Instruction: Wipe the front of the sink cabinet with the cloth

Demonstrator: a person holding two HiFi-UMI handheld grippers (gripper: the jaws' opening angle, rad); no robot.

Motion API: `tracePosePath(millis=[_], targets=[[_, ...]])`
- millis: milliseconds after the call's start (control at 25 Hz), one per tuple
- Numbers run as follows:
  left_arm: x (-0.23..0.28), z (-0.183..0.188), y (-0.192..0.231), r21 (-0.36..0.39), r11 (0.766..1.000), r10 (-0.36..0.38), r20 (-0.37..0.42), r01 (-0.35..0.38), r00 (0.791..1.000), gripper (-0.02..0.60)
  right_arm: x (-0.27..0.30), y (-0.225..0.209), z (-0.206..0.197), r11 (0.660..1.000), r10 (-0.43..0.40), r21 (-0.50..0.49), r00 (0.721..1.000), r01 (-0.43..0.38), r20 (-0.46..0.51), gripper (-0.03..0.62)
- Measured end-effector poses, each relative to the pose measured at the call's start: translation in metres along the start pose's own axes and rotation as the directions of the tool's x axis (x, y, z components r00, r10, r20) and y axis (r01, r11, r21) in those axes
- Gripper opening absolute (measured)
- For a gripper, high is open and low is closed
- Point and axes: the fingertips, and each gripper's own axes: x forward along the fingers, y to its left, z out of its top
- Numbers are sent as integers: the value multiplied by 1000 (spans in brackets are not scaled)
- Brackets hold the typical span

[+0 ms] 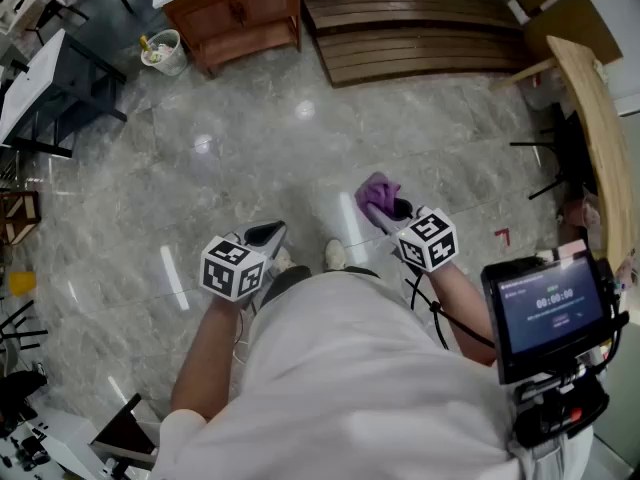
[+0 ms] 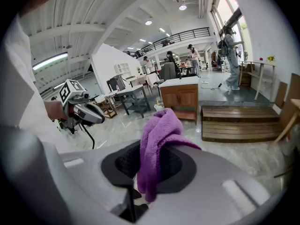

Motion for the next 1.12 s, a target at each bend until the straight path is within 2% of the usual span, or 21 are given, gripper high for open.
tracePosePath(millis=[280, 440, 720, 960, 1120], targets=[[9, -6, -19, -63, 997, 49, 36, -47, 998, 5, -9, -14, -9, 999, 33, -26, 999, -33, 4, 72], [6, 6, -5, -77, 995, 61, 30, -59, 998, 5, 5, -22, 2, 998, 64, -21, 998, -65, -11, 72], [29, 57, 86, -70, 997, 46, 38, -43, 998, 5, 81, -58, 53, 997, 78, -6, 996, -78, -31, 72], [28, 108, 172, -26, 999, -23, 23, 24, 999, 5, 144, -67, 119, 1000, 23, 8, 999, -22, -43, 72], [23, 132, 225, 34, 997, -69, -22, 70, 997, 5, 187, -79, 153, 999, -35, 40, 998, 36, -43, 72]])
